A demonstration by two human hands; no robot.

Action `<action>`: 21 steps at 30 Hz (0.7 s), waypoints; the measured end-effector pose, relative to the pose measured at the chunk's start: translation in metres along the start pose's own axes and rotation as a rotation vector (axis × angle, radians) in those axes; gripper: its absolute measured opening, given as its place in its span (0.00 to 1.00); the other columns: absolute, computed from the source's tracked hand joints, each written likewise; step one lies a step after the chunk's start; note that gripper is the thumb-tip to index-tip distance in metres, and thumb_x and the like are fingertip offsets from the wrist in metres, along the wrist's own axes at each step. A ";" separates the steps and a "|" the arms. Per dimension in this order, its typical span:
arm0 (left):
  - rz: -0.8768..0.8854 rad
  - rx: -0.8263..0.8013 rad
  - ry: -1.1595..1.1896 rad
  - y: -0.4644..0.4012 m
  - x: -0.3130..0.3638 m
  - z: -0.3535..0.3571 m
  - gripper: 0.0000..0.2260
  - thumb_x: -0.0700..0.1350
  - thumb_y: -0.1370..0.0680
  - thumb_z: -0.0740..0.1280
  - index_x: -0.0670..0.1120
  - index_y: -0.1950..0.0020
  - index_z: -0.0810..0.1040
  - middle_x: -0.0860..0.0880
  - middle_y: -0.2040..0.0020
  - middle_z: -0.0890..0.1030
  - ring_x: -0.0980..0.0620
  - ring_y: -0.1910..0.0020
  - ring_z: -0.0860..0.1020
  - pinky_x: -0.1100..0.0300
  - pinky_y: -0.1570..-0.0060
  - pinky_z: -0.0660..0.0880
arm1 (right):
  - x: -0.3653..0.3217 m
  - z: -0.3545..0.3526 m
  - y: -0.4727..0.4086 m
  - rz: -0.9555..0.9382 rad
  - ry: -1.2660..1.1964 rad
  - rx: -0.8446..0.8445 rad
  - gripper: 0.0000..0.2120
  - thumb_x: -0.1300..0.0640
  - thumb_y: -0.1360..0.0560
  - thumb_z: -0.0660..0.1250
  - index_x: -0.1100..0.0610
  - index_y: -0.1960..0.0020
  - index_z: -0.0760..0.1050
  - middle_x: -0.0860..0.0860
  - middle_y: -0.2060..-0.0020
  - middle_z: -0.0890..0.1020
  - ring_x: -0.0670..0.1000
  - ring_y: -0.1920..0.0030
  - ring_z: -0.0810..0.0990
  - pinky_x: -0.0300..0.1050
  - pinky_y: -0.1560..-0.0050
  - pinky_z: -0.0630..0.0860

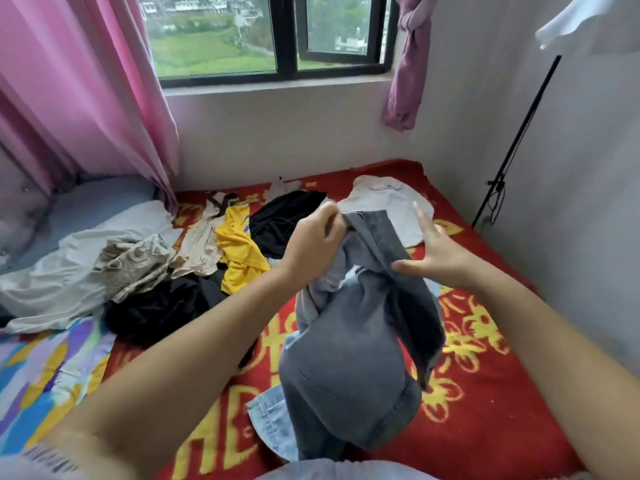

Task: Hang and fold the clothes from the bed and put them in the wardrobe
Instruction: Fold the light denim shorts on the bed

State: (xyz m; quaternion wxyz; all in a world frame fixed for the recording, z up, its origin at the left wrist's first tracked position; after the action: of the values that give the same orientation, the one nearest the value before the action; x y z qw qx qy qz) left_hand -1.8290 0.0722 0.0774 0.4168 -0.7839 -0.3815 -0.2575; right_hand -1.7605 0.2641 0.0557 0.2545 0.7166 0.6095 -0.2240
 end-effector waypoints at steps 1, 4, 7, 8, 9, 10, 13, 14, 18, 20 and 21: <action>0.111 -0.094 -0.039 0.004 0.016 0.008 0.06 0.37 0.22 0.62 0.40 0.60 0.71 0.47 0.68 0.71 0.50 0.69 0.67 0.56 0.66 0.66 | -0.015 0.008 0.007 -0.111 -0.030 0.036 0.49 0.54 0.29 0.75 0.43 0.23 0.42 0.52 0.28 0.63 0.46 0.29 0.60 0.38 0.33 0.58; 0.345 -0.353 -0.195 0.021 0.042 0.031 0.04 0.37 0.24 0.65 0.36 0.56 0.76 0.43 0.61 0.78 0.43 0.63 0.75 0.51 0.62 0.71 | -0.044 0.031 0.019 -0.309 -0.119 0.150 0.40 0.64 0.29 0.70 0.42 0.26 0.56 0.49 0.48 0.77 0.48 0.50 0.76 0.42 0.48 0.71; 0.207 -0.397 -0.128 0.027 0.021 0.020 0.06 0.40 0.23 0.67 0.38 0.50 0.75 0.48 0.59 0.78 0.49 0.61 0.75 0.59 0.59 0.71 | -0.046 0.045 0.020 -0.257 -0.049 0.148 0.09 0.63 0.28 0.65 0.49 0.60 0.73 0.46 0.68 0.76 0.49 0.65 0.73 0.50 0.62 0.70; 0.127 -0.408 -0.098 0.033 0.010 0.015 0.06 0.40 0.23 0.68 0.40 0.49 0.73 0.51 0.61 0.76 0.53 0.63 0.73 0.63 0.62 0.69 | -0.047 0.049 0.020 -0.259 -0.032 0.138 0.12 0.62 0.27 0.65 0.47 0.65 0.71 0.44 0.71 0.75 0.49 0.68 0.72 0.50 0.64 0.69; 0.072 -0.404 -0.077 0.039 0.000 0.011 0.07 0.39 0.24 0.68 0.41 0.48 0.72 0.53 0.62 0.74 0.56 0.65 0.71 0.65 0.64 0.67 | -0.050 0.051 0.020 -0.263 -0.033 0.126 0.13 0.62 0.28 0.64 0.46 0.65 0.73 0.44 0.72 0.75 0.48 0.68 0.72 0.50 0.65 0.70; 0.034 -0.385 -0.053 0.046 -0.008 0.009 0.07 0.36 0.25 0.67 0.41 0.49 0.71 0.54 0.64 0.72 0.57 0.67 0.69 0.65 0.66 0.66 | -0.056 0.049 0.019 -0.272 -0.024 0.129 0.12 0.62 0.28 0.64 0.45 0.62 0.77 0.44 0.70 0.78 0.47 0.66 0.75 0.49 0.64 0.72; -0.089 -0.249 0.027 0.055 -0.029 0.001 0.05 0.34 0.28 0.65 0.40 0.54 0.71 0.47 0.65 0.71 0.54 0.65 0.67 0.58 0.64 0.64 | -0.081 0.034 0.018 -0.340 0.099 0.227 0.16 0.62 0.30 0.64 0.44 0.52 0.83 0.44 0.60 0.84 0.48 0.56 0.80 0.48 0.58 0.76; -0.119 -0.226 0.025 0.057 -0.037 -0.001 0.04 0.34 0.28 0.65 0.40 0.56 0.71 0.45 0.64 0.71 0.52 0.65 0.67 0.57 0.63 0.65 | -0.088 0.026 0.018 -0.362 0.127 0.278 0.17 0.62 0.31 0.64 0.44 0.52 0.83 0.45 0.58 0.84 0.49 0.54 0.80 0.48 0.57 0.77; -0.186 -0.280 -0.195 0.072 -0.073 -0.002 0.05 0.38 0.22 0.64 0.37 0.56 0.75 0.41 0.61 0.76 0.42 0.59 0.74 0.47 0.57 0.71 | -0.101 -0.008 0.021 -0.453 0.076 0.479 0.16 0.61 0.33 0.62 0.49 0.53 0.85 0.48 0.57 0.85 0.52 0.54 0.82 0.50 0.55 0.78; -0.152 -0.160 -0.204 0.071 -0.074 -0.013 0.06 0.36 0.21 0.62 0.36 0.57 0.75 0.42 0.61 0.75 0.43 0.60 0.74 0.50 0.58 0.70 | -0.097 -0.014 0.021 -0.436 0.078 0.499 0.16 0.64 0.31 0.65 0.48 0.52 0.85 0.47 0.57 0.85 0.51 0.54 0.82 0.47 0.54 0.78; -0.115 -0.085 -0.189 0.067 -0.067 -0.021 0.06 0.35 0.22 0.62 0.36 0.57 0.75 0.44 0.62 0.74 0.45 0.61 0.73 0.52 0.58 0.69 | -0.094 -0.016 0.020 -0.414 0.081 0.504 0.16 0.65 0.31 0.66 0.48 0.51 0.84 0.47 0.57 0.85 0.51 0.55 0.81 0.45 0.56 0.77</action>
State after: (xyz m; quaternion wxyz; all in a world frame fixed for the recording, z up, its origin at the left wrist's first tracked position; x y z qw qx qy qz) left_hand -1.8156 0.0041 0.0094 0.3300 -0.7984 -0.4521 -0.2218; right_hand -1.7554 0.2004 0.1291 -0.0065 0.6262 0.6773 -0.3861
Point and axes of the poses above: each hand's wrist, its own y-axis away from the middle knuckle, its own z-axis out of the palm, x = y × z, the point moved 5 cm from there along -y, towards the middle knuckle
